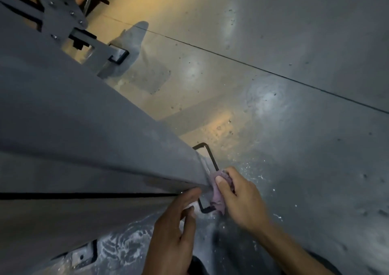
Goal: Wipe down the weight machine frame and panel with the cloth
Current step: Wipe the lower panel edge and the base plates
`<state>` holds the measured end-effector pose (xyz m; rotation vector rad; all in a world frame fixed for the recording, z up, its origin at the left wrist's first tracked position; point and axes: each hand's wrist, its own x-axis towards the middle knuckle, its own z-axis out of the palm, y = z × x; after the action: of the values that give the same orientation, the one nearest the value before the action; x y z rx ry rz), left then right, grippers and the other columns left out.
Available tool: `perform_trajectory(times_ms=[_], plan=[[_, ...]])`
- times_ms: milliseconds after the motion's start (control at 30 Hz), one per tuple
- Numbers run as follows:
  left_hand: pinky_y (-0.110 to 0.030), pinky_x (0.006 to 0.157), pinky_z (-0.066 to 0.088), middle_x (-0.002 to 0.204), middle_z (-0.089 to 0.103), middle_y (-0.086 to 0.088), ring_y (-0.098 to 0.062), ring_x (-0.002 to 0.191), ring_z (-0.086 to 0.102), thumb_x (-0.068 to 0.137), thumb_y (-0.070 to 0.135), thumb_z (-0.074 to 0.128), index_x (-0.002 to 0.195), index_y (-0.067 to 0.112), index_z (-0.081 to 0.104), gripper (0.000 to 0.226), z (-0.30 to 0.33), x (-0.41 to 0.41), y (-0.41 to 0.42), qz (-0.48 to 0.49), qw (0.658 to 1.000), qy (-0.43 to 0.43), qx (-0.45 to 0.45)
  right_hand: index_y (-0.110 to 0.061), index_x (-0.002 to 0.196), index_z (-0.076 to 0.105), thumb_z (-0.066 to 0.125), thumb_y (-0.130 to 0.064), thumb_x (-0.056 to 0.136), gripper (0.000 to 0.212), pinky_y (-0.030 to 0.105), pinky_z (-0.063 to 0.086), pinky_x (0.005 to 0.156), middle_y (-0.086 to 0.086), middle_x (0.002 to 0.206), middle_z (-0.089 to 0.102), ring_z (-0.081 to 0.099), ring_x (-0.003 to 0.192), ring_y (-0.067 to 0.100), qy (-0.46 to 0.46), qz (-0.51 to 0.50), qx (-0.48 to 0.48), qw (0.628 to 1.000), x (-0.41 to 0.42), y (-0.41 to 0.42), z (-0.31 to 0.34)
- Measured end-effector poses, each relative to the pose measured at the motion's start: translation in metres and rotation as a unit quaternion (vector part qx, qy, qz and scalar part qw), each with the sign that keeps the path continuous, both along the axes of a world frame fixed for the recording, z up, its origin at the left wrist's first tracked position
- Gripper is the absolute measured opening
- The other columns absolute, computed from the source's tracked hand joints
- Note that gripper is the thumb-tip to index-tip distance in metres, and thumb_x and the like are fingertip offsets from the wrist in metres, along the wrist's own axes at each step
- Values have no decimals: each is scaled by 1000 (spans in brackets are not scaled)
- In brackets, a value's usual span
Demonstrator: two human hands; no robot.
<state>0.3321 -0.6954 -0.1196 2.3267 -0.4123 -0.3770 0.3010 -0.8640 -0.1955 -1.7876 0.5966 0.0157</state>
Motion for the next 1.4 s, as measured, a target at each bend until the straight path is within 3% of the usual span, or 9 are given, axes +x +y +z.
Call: perform_trajectory(times_ms=[167, 500, 633, 767, 867, 1000, 1133, 1267, 1400], plan=[[-9, 92, 47, 125, 70, 21, -1, 119, 64, 98, 0, 58, 127, 37, 67, 47, -16, 0, -2, -13, 1000, 14, 11, -27, 101, 48, 38, -36, 110, 16, 15, 41, 58, -13, 82, 57, 55, 73, 3, 30, -14, 17, 999, 14, -17, -18], [-22, 104, 47, 134, 57, 36, 10, 124, 55, 104, 15, 52, 130, 60, 52, 51, -23, 10, -17, -53, 993, 84, 64, -25, 107, 55, 42, -36, 109, 17, 26, 43, 64, -8, 89, 65, 61, 81, 12, 28, 44, 35, 998, 58, -20, -32], [-26, 106, 48, 134, 57, 37, 9, 125, 55, 105, 16, 50, 129, 52, 60, 44, -22, 14, -17, -57, 992, 87, 70, -23, 107, 51, 42, -30, 109, 12, 31, 42, 61, -2, 87, 65, 59, 77, 17, 47, 71, 3, 996, 71, -23, -40], [-22, 105, 47, 131, 58, 38, 10, 124, 55, 106, 14, 51, 129, 49, 61, 43, -21, 16, -17, -64, 992, 75, 85, -26, 105, 50, 37, -30, 109, 13, 41, 53, 75, 6, 93, 69, 63, 80, 23, 93, 88, -19, 992, 86, -18, -44], [-17, 103, 44, 130, 60, 37, 10, 124, 55, 105, 12, 51, 129, 45, 63, 42, -22, 17, -16, -71, 991, 66, 87, -32, 91, 44, 40, -31, 108, 18, 27, 44, 62, -11, 74, 59, 55, 67, 6, 27, 57, -23, 998, 87, -12, -31], [-15, 101, 44, 129, 62, 35, 10, 123, 56, 105, 10, 51, 130, 43, 63, 43, -23, 18, -15, -72, 992, 61, 86, -25, 102, 55, 46, -31, 108, 12, 14, 43, 58, -12, 74, 63, 58, 65, 0, -53, 19, 5, 998, 74, -6, -17], [-15, 101, 44, 129, 61, 35, 9, 124, 56, 106, 9, 51, 129, 43, 64, 43, -22, 17, -16, -72, 992, 61, 78, -27, 109, 56, 41, -33, 109, 16, 40, 59, 70, -3, 86, 69, 66, 74, 15, 42, 69, -32, 996, 74, -19, -42], [-13, 101, 43, 129, 62, 35, 9, 124, 56, 106, 6, 50, 130, 41, 64, 45, -22, 18, -14, -74, 992, 68, 72, -23, 110, 58, 41, -38, 108, 23, 37, 57, 68, -3, 86, 67, 64, 74, 16, 69, 37, -74, 994, 82, -35, -52], [-14, 102, 43, 130, 61, 34, 8, 125, 56, 106, 6, 49, 132, 40, 63, 45, -21, 17, -13, -79, 992, 72, 67, -19, 112, 60, 47, -29, 106, 18, 37, 51, 79, 0, 97, 65, 60, 86, 21, 47, 111, -140, 983, 84, -24, -57]])
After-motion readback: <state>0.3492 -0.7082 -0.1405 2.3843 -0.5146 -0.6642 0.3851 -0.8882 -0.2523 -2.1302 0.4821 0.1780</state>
